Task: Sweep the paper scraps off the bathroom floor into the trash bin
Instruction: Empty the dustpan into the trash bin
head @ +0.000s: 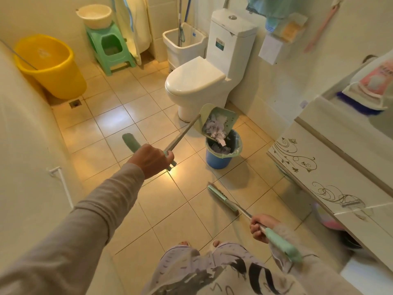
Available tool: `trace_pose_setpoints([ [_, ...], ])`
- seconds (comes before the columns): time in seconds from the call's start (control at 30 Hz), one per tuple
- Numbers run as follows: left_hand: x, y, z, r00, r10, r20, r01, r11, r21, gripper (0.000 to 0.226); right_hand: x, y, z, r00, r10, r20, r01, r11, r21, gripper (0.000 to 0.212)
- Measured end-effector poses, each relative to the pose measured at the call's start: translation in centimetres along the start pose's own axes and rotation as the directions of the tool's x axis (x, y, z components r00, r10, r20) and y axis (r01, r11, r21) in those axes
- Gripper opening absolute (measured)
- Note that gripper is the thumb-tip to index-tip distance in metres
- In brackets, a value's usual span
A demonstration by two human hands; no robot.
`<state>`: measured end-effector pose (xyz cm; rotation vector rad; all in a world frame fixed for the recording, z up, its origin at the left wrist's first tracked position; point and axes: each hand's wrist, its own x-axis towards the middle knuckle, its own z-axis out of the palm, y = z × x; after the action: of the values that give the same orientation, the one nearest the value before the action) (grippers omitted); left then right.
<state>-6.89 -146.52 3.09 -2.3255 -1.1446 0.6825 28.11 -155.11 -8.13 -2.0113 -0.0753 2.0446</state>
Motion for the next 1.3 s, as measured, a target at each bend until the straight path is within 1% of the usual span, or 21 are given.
trace_pose_setpoints([
  [0.07, 0.3, 0.3, -0.1, 0.999, 0.043, -0.004, -0.042, 0.999, 0.024, 0.042, 0.0, -0.1, 0.2, 1.0, -0.006, -0.006, 0.005, 1.0, -0.02, 0.025],
  [0.23, 1.2, 2.8, 0.0, 0.994, 0.108, 0.003, -0.107, 0.994, -0.012, 0.043, 0.2, -0.4, 0.2, 1.0, -0.011, -0.015, 0.01, 0.999, -0.033, 0.024],
  [0.3, 1.3, 3.4, 0.1, 0.98, 0.198, 0.017, -0.199, 0.98, 0.026, 0.045, 0.3, -0.5, 0.1, 1.0, -0.004, -0.012, 0.003, 1.0, -0.031, 0.025],
  [0.37, 1.2, 3.3, 0.4, 0.953, 0.302, 0.034, -0.304, 0.947, 0.105, 0.046, 0.4, -0.5, -0.2, 1.0, 0.003, -0.007, -0.003, 1.0, -0.027, 0.026],
  [0.4, 1.2, 3.0, 0.6, 0.943, 0.329, 0.045, -0.332, 0.933, 0.138, 0.046, 0.5, -0.5, -0.3, 1.0, 0.002, -0.007, -0.002, 1.0, -0.026, 0.027],
  [0.53, 1.0, 0.9, 1.6, 0.945, 0.316, 0.083, -0.326, 0.928, 0.18, 0.051, 0.5, -0.6, -0.1, 1.0, 0.016, -0.004, -0.016, 0.999, -0.032, 0.028],
  [0.67, 0.7, 1.1, 1.7, 0.94, 0.318, 0.119, -0.337, 0.919, 0.206, 0.056, 0.4, -0.8, 0.0, 1.0, 0.011, -0.009, -0.011, 0.999, -0.049, 0.029],
  [0.73, 1.0, 1.0, 1.4, 0.923, 0.356, 0.148, -0.384, 0.885, 0.263, 0.056, 0.2, -0.8, 0.0, 1.0, 0.017, -0.003, -0.017, 0.998, -0.056, 0.03],
  [0.83, 2.7, -1.2, 0.6, 0.895, 0.415, 0.162, -0.444, 0.799, 0.404, 0.056, 0.2, -0.9, 0.0, 1.0, 0.017, -0.003, -0.017, 0.998, -0.057, 0.03],
  [0.9, 3.8, -2.6, -0.4, 0.89, 0.415, 0.188, -0.452, 0.75, 0.482, 0.059, 0.2, -0.9, 0.1, 1.0, 0.022, -0.01, -0.023, 0.996, -0.083, 0.031],
  [0.93, 4.2, -3.1, -0.8, 0.894, 0.402, 0.2, -0.446, 0.745, 0.496, 0.06, 0.1, -0.9, 0.2, 1.0, 0.023, -0.01, -0.024, 0.996, -0.089, 0.031],
  [1.07, 4.3, -2.2, -1.6, 0.921, 0.355, 0.163, -0.39, 0.814, 0.43, 0.06, 0.0, -0.9, 0.4, 1.0, 0.015, -0.008, -0.016, 0.996, -0.082, 0.031],
  [1.17, 3.6, 0.1, -1.5, 0.911, 0.392, 0.124, -0.409, 0.828, 0.384, 0.058, -0.2, -0.8, 0.2, 1.0, 0.019, -0.007, -0.019, 0.998, -0.065, 0.029],
  [1.23, 3.1, 1.9, -1.3, 0.907, 0.4, 0.129, -0.419, 0.841, 0.342, 0.057, -0.1, -0.7, 0.0, 1.0, 0.017, -0.008, -0.018, 0.998, -0.061, 0.029],
  [1.3, 2.4, 3.2, -0.9, 0.918, 0.367, 0.149, -0.395, 0.878, 0.272, 0.056, 0.0, -0.8, 0.0, 1.0, 0.017, -0.018, -0.019, 0.996, -0.082, 0.03],
])
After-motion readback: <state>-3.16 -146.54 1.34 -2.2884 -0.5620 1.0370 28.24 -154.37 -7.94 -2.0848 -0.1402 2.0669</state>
